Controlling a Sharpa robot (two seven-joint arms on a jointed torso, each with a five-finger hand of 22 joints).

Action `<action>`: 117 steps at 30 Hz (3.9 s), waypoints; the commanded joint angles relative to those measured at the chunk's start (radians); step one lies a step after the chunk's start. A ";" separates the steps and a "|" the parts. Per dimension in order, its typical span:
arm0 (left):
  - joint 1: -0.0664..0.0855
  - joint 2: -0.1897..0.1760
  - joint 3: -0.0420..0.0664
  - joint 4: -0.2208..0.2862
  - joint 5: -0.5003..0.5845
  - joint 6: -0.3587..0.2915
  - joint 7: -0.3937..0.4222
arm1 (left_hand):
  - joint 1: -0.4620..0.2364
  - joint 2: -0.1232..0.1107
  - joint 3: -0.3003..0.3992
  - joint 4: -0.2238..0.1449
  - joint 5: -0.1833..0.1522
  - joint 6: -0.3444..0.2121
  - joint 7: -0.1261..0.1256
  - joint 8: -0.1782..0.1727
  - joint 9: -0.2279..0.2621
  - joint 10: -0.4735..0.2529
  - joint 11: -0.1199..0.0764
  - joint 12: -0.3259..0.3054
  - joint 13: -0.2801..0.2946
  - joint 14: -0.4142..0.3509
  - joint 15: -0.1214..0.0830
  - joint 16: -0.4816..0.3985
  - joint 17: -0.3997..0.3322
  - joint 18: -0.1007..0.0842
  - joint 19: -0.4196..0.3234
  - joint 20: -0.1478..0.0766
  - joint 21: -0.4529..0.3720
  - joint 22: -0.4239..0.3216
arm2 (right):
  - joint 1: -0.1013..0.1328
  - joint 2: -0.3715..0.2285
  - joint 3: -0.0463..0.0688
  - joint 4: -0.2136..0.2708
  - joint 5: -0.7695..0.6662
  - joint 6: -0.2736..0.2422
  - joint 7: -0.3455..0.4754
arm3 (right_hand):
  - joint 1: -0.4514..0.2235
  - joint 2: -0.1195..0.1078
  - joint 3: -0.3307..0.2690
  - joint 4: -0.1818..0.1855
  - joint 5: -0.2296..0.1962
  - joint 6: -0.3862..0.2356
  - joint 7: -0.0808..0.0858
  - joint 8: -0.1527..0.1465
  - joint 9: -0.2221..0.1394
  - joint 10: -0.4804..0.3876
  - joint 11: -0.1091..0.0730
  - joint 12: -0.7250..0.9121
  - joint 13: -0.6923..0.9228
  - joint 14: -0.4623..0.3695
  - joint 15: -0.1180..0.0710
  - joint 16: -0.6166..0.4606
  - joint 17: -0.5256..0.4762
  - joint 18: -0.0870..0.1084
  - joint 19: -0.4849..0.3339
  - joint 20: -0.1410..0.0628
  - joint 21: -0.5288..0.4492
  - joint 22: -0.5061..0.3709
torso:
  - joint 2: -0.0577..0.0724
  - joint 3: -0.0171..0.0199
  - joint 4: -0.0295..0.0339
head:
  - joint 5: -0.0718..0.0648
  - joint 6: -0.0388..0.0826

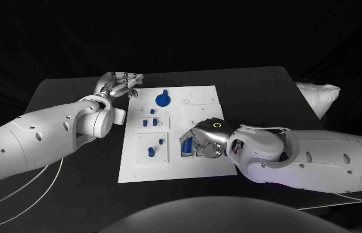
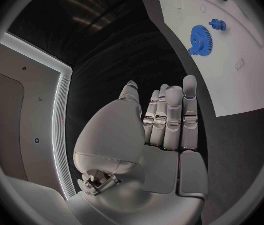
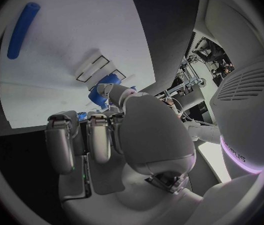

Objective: Assemble the parts on the task board

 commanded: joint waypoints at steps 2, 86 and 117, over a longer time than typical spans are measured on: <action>0.000 0.003 0.001 0.000 -0.003 0.018 0.007 | 0.001 0.006 -0.005 0.000 0.005 -0.005 -0.001 0.007 0.001 -0.010 0.000 0.005 0.000 -0.008 0.001 -0.004 -0.001 0.010 0.005 0.001 -0.004 -0.001 | 0.000 -0.006 0.000 0.008 -0.018 0.019 0.000 | -0.012 -0.001 0.000 -0.005 -0.004 -0.010 -0.001 -0.006 -0.001 0.105 -0.005 0.004 0.263 0.102 -0.007 0.004 0.263 -0.007 0.105 -0.005 0.004 0.263 | 0.000 0.0000 0.0014 | -0.002 0.000; -0.002 0.016 0.001 -0.006 -0.003 0.019 -0.001 | 0.002 0.009 -0.009 0.000 0.004 -0.006 -0.001 0.008 0.002 -0.011 0.000 0.007 0.000 -0.008 0.001 -0.004 0.000 0.010 0.006 0.001 -0.006 0.000 | 0.160 -0.176 -0.001 0.029 0.415 0.120 0.133 | -0.039 0.061 -0.163 0.081 -0.200 0.123 0.008 0.055 0.103 0.105 -0.007 0.004 0.263 0.102 -0.018 0.004 0.263 -0.007 0.105 -0.017 0.004 0.263 | -0.001 0.0002 0.0000 | 0.003 0.000; -0.009 0.014 0.001 -0.004 -0.003 0.016 -0.001 | 0.002 0.009 -0.009 0.000 0.004 -0.006 -0.001 0.008 0.002 -0.011 0.000 0.007 0.000 -0.008 0.001 -0.004 0.000 0.010 0.006 0.001 -0.006 0.000 | 0.102 -0.102 -0.001 -0.061 -0.012 0.322 0.315 | 0.007 0.065 -0.158 0.061 -0.193 0.135 -0.013 0.050 0.116 0.105 -0.005 0.004 0.263 0.102 -0.013 0.004 0.263 -0.007 0.105 -0.015 0.004 0.263 | 0.001 0.0001 0.0013 | -0.002 0.000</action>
